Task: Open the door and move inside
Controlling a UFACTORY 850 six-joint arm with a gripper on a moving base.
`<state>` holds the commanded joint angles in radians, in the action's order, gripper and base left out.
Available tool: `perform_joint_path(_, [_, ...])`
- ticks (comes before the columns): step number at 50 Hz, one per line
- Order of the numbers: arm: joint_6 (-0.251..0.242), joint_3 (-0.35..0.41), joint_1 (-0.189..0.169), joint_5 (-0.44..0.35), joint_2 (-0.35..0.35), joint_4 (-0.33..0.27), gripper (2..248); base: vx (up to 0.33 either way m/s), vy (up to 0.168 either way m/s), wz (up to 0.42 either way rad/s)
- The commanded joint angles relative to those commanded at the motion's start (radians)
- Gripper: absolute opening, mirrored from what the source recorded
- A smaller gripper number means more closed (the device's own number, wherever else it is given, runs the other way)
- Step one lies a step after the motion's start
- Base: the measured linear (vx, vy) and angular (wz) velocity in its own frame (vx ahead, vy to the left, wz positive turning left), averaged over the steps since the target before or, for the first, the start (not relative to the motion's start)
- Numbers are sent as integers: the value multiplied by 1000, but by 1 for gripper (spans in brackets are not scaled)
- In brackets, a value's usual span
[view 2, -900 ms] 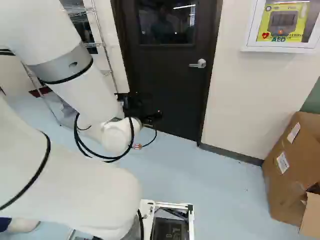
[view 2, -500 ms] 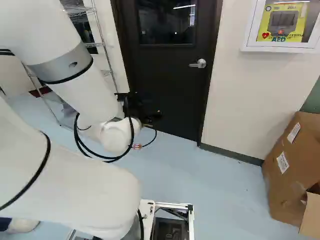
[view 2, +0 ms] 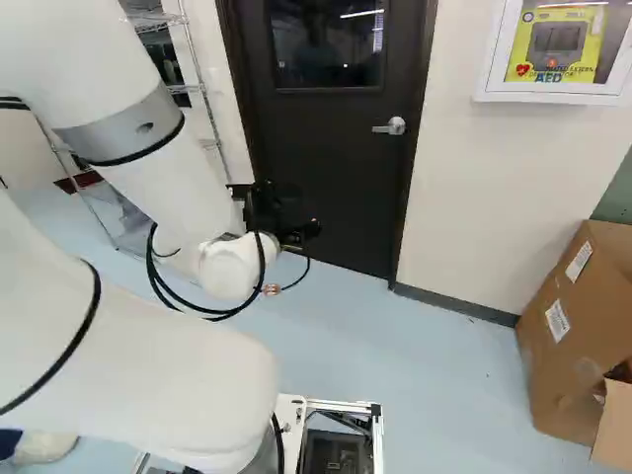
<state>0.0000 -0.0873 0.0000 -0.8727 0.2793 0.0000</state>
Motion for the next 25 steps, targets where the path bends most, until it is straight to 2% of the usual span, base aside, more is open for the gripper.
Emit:
perform_joint_path(14, [0, 0, 0, 0, 0, 0, 247, 38, 47, -10])
perform_joint_path(25, [0, 0, 0, 0, 0, 0, 247, 63, 87, -16])
